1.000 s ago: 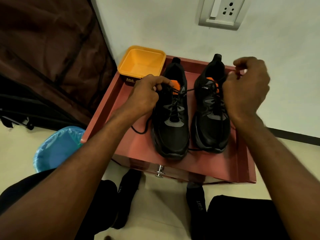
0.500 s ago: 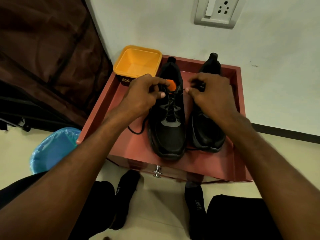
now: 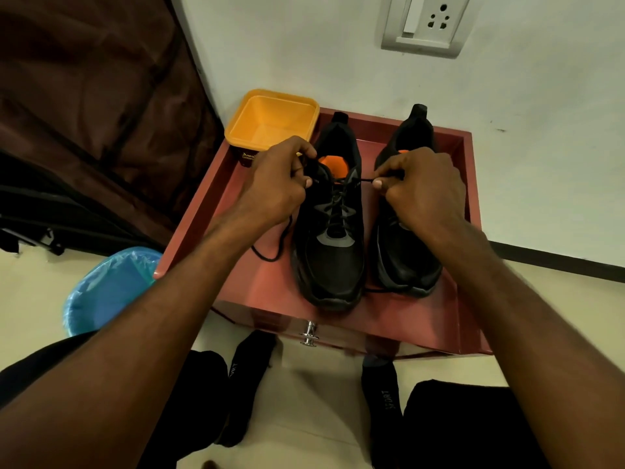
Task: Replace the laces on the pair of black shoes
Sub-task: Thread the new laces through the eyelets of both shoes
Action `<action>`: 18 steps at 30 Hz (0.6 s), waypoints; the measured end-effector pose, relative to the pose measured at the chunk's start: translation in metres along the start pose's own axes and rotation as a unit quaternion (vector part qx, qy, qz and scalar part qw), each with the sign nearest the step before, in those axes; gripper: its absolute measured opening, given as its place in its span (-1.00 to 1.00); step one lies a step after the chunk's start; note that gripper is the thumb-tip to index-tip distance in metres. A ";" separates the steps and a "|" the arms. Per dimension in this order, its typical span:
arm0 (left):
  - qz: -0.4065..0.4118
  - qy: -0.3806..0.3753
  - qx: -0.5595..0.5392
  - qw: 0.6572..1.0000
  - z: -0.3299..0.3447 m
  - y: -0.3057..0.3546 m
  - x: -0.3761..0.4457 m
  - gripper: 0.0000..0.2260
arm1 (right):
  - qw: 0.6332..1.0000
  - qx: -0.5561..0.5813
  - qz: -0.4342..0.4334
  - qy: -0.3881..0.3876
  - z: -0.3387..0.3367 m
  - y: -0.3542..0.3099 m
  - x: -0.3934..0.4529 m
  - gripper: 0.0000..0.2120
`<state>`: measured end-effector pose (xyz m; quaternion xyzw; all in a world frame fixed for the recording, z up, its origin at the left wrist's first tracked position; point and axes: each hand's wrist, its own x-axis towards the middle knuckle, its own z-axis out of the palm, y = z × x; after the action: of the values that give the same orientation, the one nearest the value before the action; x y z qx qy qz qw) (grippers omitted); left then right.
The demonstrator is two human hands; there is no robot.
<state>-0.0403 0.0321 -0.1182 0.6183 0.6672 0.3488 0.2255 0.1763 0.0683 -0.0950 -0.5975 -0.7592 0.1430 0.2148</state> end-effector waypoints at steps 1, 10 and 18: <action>-0.003 0.002 -0.001 1.000 0.000 0.000 0.000 -0.69 | 1.000 -0.003 -0.002 0.001 -0.001 0.000 0.000 -0.87; 0.041 0.025 0.062 0.997 -0.002 0.009 0.001 -0.65 | 0.985 0.018 -0.037 -0.169 -0.019 0.000 -0.006 -0.71; 0.112 -0.060 0.129 0.983 0.004 0.019 -0.002 -0.53 | 0.990 -0.015 -0.048 -0.131 -0.027 0.001 -0.013 -0.77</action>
<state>-0.0241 0.0304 -0.1066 0.7329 0.6185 0.2450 0.1425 0.1932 0.0554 -0.0744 -0.5396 -0.8107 0.1985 0.1109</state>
